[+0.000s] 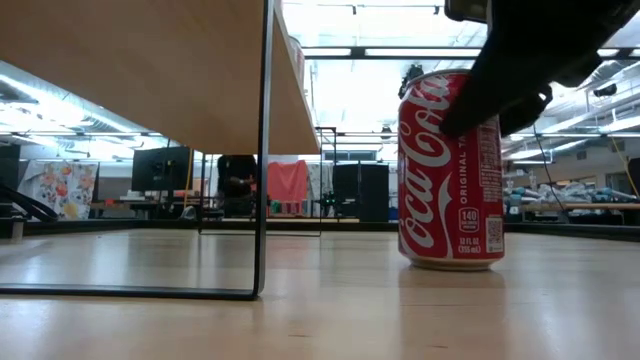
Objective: Pick and place cans onto a shelf
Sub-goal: Put the red and white soda can on the shelf aligned with the other red and white pattern soda can
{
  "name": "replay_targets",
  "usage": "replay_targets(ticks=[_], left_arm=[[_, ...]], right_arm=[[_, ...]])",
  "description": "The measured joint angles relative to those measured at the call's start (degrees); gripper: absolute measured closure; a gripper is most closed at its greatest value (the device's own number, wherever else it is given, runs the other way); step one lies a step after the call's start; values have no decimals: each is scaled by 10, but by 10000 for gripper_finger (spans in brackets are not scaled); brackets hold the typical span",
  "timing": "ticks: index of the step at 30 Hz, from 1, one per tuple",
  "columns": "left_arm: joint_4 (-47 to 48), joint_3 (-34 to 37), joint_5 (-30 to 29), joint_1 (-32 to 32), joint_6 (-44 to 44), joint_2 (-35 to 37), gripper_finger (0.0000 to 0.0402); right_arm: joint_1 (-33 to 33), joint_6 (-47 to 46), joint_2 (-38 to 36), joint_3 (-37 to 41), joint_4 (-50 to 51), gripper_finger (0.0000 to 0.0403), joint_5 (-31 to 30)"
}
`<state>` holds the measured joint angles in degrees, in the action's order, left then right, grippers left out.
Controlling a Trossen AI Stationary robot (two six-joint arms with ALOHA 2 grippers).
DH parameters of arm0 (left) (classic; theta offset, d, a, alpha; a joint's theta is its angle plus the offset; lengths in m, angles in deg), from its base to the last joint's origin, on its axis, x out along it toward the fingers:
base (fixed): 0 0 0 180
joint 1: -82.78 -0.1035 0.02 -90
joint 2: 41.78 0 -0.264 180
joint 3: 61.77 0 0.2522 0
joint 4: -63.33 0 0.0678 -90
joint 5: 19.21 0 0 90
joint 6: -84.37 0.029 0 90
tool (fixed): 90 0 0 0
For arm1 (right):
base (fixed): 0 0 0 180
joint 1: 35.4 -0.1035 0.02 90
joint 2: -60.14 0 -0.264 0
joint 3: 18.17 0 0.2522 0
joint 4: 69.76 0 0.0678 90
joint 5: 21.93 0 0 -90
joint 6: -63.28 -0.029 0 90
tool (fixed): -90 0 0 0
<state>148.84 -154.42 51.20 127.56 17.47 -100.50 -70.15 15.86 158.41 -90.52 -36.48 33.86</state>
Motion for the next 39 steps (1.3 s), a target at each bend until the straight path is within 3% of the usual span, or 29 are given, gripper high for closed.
replay_targets(ticks=[9, 15, 21, 25, 32, 39], left_arm=[[0, 0, 2, 0, 0, 0, 146], [0, 0, 3, 0, 0, 0, 146], [0, 0, 3, 0, 0, 0, 146], [-4, 0, 3, 0, 0, 0, 146], [-43, 0, 3, 0, 20, 0, 146], [-47, 0, 3, 0, 21, 0, 146]], right_arm=[[16, -24, 0, 0, -9, 24, -9], [18, -24, 0, 0, -22, 68, -3], [29, 10, 0, -6, -45, 84, 44], [45, 69, 1, -55, -17, 77, 96], [80, 207, 1, -193, 69, 78, 108], [118, 282, 0, -300, 133, 74, 182]])
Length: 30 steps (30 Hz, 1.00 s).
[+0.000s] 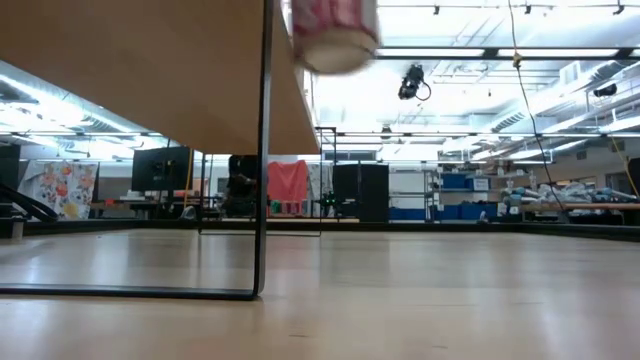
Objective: Pick and place cans onto a shelf
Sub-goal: Put the red and white soda can on the shelf aligned with the other red and white pattern soda can
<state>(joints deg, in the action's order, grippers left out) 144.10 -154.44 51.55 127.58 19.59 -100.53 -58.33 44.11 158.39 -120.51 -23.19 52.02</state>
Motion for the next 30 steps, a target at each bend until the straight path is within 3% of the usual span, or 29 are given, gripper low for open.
replay_targets(ticks=[6, 14, 30], left_arm=[[0, 0, 0, 0, 0, 0, 146], [0, 0, 0, 0, 10, 0, 146], [-8, 0, 0, 1, 11, 0, 146]], right_arm=[[17, 48, 0, -34, -1, 74, 66], [18, 94, 10, -41, -55, 74, 68], [21, 88, 66, -41, -116, 74, 52]])
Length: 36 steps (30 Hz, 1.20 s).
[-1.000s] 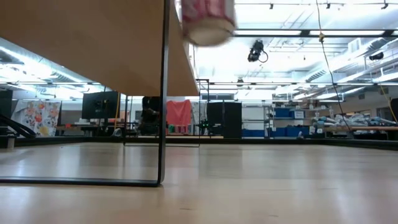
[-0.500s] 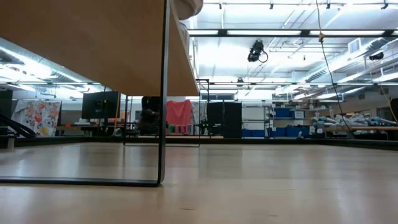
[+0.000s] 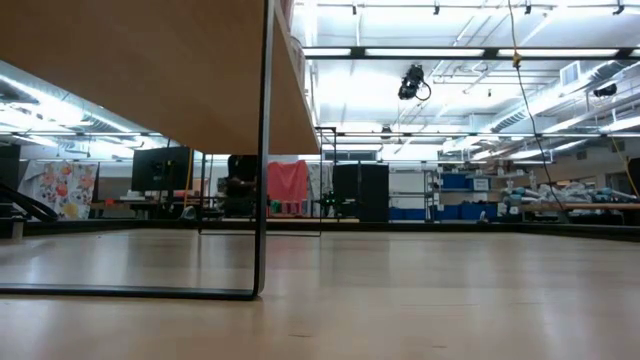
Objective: Pick and place cans onto a shelf
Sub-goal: Put the red and white soda can on the shelf aligned with the other red and white pattern soda can, then adjust the red-silver soda can on the shelf
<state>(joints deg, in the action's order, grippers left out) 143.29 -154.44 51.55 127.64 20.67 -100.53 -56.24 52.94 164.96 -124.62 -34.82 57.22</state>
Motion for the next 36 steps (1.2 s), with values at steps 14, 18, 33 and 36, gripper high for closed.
replay_targets(ticks=[14, 18, 33, 36], left_arm=[[0, 0, 0, 0, 3, 0, 146], [0, 0, 0, 0, 3, 0, 146], [-41, 0, -6, 0, 37, -2, 146], [-41, 0, -32, 0, 50, -2, 146]], right_arm=[[15, -4, 10, 0, -32, 29, -1], [15, 20, 10, 0, -47, 25, -31], [-2, 104, 4, -69, -56, 48, -124], [5, 82, 4, -117, 13, 52, -125]])
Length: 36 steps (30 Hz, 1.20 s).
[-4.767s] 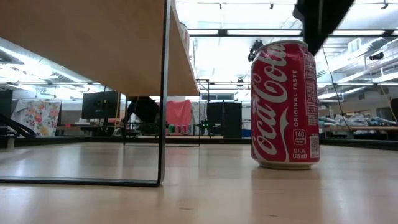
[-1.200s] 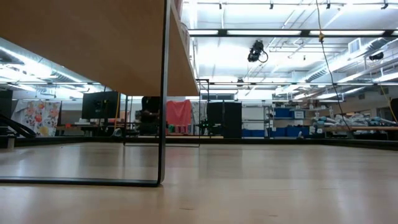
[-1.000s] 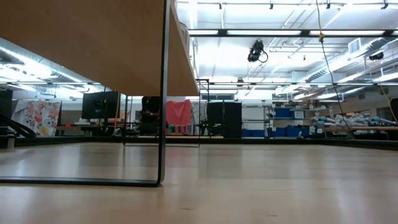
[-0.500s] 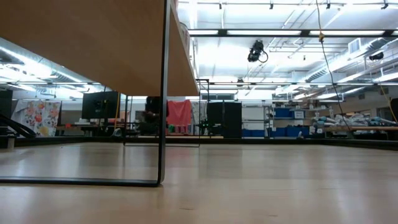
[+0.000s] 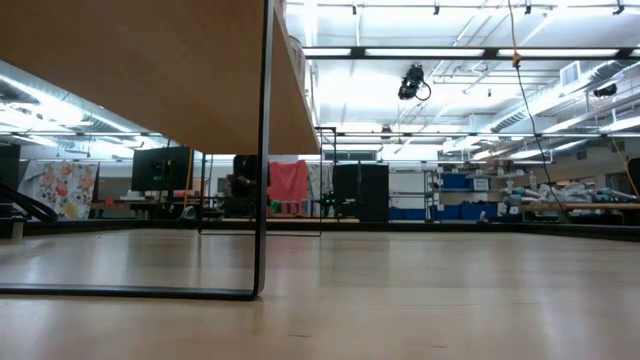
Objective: Pick and place cans onto a shelf
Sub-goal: Adjust the red-silver soda can on the shelf
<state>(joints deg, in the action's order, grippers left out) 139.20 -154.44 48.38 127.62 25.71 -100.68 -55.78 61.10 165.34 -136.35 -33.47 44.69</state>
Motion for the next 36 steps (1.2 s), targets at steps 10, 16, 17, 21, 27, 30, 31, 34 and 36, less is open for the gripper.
replay_targets(ticks=[10, 16, 17, 21, 27, 30, 31, 34, 36], left_arm=[[90, 0, -154, -1, 61, 0, 152], [270, 0, -206, -34, -7, 2, 177], [276, 0, -208, -40, -7, 2, 181], [275, 0, -209, -58, 34, 5, 192], [275, 3, -200, -78, 86, 14, 206], [275, 14, -197, -84, 93, 35, 213], [275, 17, -196, -85, 92, 45, 215], [276, 25, -193, -85, 91, 74, 220], [275, 34, -197, -88, 87, 91, 221]], right_arm=[[39, -96, -17, -54, 149, 55, 66], [61, -119, -47, -54, 203, 55, 55], [63, -119, -52, -54, 206, 55, 50], [76, -126, -62, -54, 216, 55, 36], [100, -133, -65, -54, 221, 55, 49], [108, -137, -65, -54, 223, 55, 55], [109, -138, -65, -54, 223, 55, 55], [109, -138, -67, -53, 228, 55, 36], [109, -138, -68, -53, 227, 55, 27]])
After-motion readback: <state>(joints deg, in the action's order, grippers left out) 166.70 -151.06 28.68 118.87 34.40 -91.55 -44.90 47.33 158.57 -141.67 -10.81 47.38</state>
